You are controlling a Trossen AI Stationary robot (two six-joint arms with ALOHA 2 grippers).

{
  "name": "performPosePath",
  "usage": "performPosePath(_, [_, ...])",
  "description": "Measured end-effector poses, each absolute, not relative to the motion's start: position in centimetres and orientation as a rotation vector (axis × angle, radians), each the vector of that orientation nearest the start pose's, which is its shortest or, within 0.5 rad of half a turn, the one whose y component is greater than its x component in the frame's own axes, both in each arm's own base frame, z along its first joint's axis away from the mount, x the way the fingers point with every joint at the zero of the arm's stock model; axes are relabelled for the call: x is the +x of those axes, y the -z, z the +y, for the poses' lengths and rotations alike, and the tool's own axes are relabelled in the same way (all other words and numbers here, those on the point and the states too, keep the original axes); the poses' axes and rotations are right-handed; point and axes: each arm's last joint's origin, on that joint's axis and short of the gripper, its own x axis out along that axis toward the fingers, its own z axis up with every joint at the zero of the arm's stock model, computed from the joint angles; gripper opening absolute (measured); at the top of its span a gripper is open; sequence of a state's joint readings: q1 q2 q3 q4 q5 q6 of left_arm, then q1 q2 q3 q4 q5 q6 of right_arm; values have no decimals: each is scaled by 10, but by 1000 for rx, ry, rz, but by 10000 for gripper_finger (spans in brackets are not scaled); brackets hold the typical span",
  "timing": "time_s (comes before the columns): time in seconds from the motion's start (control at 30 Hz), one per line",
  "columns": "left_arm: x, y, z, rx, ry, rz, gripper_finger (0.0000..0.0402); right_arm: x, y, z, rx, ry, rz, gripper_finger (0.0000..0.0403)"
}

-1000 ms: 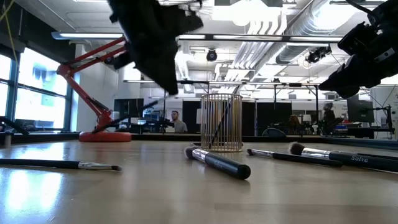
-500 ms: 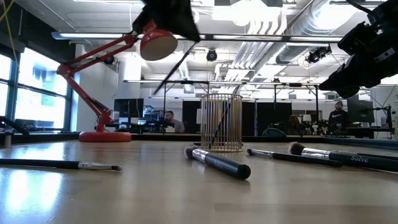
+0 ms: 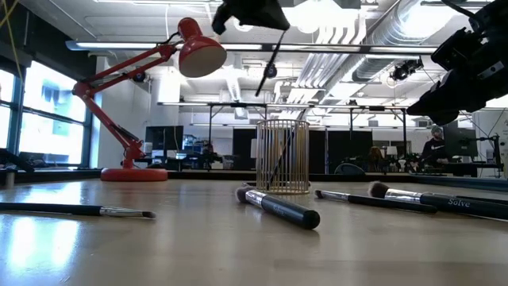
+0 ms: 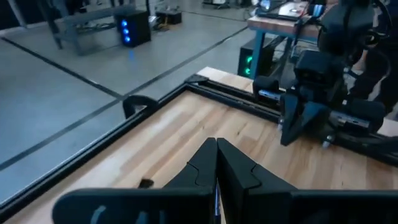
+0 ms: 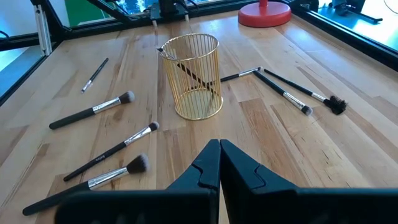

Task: Put items in baskets/containers
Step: Put the eyeshadow brush into the wire organizer

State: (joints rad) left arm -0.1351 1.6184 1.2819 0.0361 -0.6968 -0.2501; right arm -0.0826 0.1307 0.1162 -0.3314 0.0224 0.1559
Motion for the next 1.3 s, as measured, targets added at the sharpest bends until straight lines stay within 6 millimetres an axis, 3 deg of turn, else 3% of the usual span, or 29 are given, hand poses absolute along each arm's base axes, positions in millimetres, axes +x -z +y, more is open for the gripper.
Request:
performPosePath(0.13, [378, -311, -14, -113, -536, 207, 0, 95, -162, -8, 165, 131, 337, 1])
performPosePath(0.37, [399, -282, 8, -129, -461, 260, 0, 95, -162, -8, 165, 130, 337, 0])
performPosePath(0.6, [408, -258, 9, -125, -459, 333, 0, 95, -162, -8, 165, 131, 337, 0])
performPosePath(1.3, [407, -254, 6, -189, -366, 389, 8, 95, -162, -8, 165, 131, 337, 0])
